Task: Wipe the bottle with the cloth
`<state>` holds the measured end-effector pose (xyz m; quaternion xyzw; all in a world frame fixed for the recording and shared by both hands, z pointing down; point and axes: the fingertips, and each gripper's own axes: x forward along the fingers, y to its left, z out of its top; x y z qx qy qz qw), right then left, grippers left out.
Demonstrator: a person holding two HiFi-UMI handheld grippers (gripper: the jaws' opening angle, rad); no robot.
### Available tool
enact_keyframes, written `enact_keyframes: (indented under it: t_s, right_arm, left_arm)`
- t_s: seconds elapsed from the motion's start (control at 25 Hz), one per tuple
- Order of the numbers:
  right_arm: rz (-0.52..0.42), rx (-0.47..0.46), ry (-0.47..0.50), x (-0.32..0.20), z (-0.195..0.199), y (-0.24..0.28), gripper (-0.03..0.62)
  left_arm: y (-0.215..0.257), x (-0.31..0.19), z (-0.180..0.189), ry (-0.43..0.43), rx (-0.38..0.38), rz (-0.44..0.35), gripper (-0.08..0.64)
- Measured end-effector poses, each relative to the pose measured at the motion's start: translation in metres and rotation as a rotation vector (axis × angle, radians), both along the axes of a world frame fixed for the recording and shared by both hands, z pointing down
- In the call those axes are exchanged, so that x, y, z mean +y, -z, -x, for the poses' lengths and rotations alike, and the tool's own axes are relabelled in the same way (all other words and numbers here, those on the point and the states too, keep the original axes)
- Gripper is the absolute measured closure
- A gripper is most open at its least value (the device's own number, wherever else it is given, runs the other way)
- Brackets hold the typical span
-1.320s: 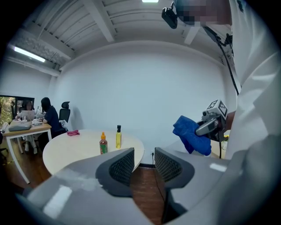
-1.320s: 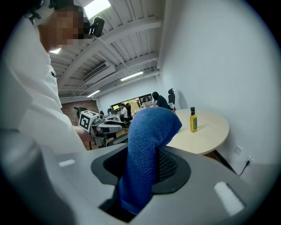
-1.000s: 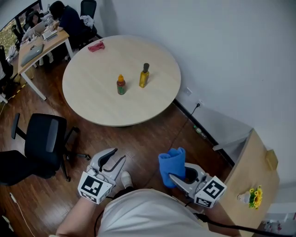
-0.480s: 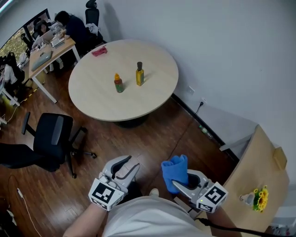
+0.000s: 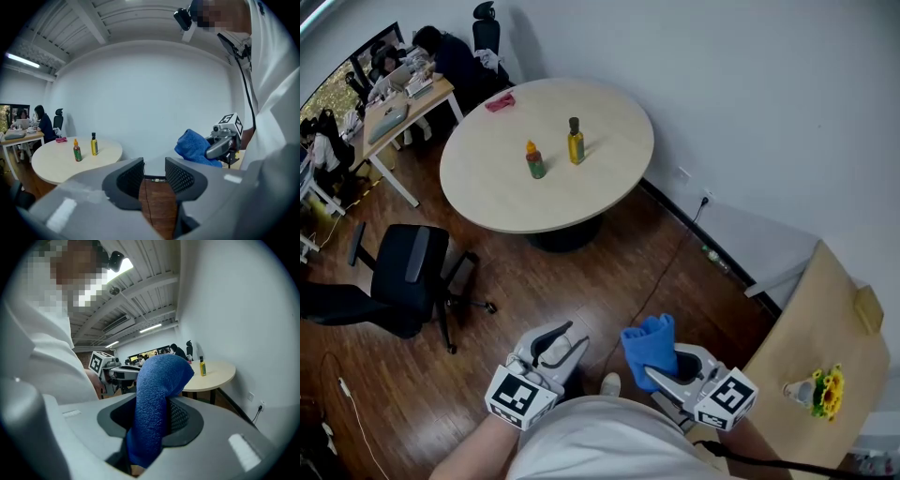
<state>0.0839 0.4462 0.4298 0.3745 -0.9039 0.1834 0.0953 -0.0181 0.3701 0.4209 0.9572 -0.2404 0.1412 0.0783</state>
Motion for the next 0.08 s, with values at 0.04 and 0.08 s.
enact_keyframes:
  t_s: [0.04,0.08]
  right_arm:
    - [-0.002,0.003,0.004,0.0026,-0.0010,-0.0004,0.437]
    - [-0.004,0.006,0.008,0.0052,-0.0019,-0.0008,0.437]
  left_arm:
    - [0.0015,0.0028,-0.0018,0.001,0.002,-0.002,0.405]
    - [0.0028,0.0056,-0.0034,0.002,0.004,-0.003,0.405]
